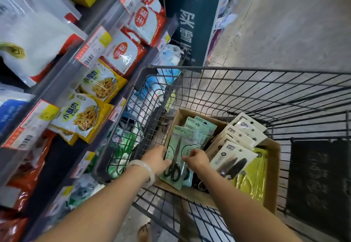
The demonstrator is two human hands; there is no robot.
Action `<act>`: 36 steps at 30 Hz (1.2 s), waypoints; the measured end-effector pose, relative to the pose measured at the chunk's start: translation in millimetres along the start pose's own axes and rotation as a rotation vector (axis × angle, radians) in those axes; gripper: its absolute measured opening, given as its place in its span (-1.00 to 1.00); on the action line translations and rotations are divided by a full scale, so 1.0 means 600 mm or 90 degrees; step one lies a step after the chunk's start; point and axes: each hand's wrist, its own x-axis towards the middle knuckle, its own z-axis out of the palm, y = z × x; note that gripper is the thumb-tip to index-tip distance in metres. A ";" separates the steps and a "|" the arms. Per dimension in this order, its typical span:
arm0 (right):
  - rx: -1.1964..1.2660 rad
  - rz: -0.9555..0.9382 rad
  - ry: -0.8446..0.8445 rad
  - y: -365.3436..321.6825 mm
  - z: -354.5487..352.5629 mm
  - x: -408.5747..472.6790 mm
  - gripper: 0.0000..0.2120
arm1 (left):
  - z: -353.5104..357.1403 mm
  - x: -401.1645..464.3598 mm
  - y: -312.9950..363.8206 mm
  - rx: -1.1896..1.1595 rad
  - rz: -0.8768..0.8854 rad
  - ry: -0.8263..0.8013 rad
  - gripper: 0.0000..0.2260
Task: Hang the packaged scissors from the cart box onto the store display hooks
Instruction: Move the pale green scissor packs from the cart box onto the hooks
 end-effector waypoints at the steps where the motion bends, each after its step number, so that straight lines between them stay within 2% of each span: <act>1: -0.009 -0.011 0.002 -0.001 -0.006 -0.004 -0.68 | -0.001 -0.003 0.000 0.005 -0.001 -0.005 -0.56; 4: 0.030 -0.046 -0.019 -0.004 -0.029 -0.023 -0.90 | -0.005 -0.014 0.000 -0.005 -0.006 -0.027 -0.56; 6: 0.102 -0.062 -0.028 -0.004 -0.047 -0.032 -0.83 | -0.007 -0.020 0.002 -0.031 -0.014 -0.017 -0.53; 10: 0.191 -0.097 -0.090 -0.014 -0.086 -0.050 -0.94 | -0.010 -0.021 0.014 -0.189 -0.020 0.014 -0.54; 11: 0.207 -0.104 -0.106 -0.018 -0.092 -0.053 -0.93 | -0.009 -0.018 0.017 -0.232 -0.021 0.010 -0.60; 13: 0.235 -0.109 -0.130 -0.021 -0.099 -0.057 -0.95 | -0.007 -0.014 0.023 -0.278 -0.024 0.006 -0.86; 14: 0.253 -0.103 -0.142 -0.019 -0.100 -0.055 -0.94 | -0.002 -0.009 0.024 -0.293 -0.032 0.006 -0.90; 19: 0.328 -0.046 -0.165 0.011 -0.087 -0.035 -0.85 | 0.020 -0.002 0.029 -0.352 -0.070 -0.028 -0.63; 24: 0.326 -0.008 -0.114 0.031 -0.068 -0.011 -0.55 | 0.012 0.009 -0.011 -0.355 -0.092 0.029 -0.66; 27: 0.258 0.002 -0.093 0.033 -0.048 0.005 -0.39 | 0.000 0.015 -0.046 -0.364 -0.112 0.061 -0.62; 31: 0.162 0.036 -0.001 0.027 -0.018 0.025 -0.51 | -0.005 0.020 -0.062 -0.377 -0.151 0.096 -0.62; 36: 0.122 0.053 0.047 0.030 0.006 0.035 -0.67 | 0.004 0.025 -0.072 -0.416 -0.214 0.116 -0.65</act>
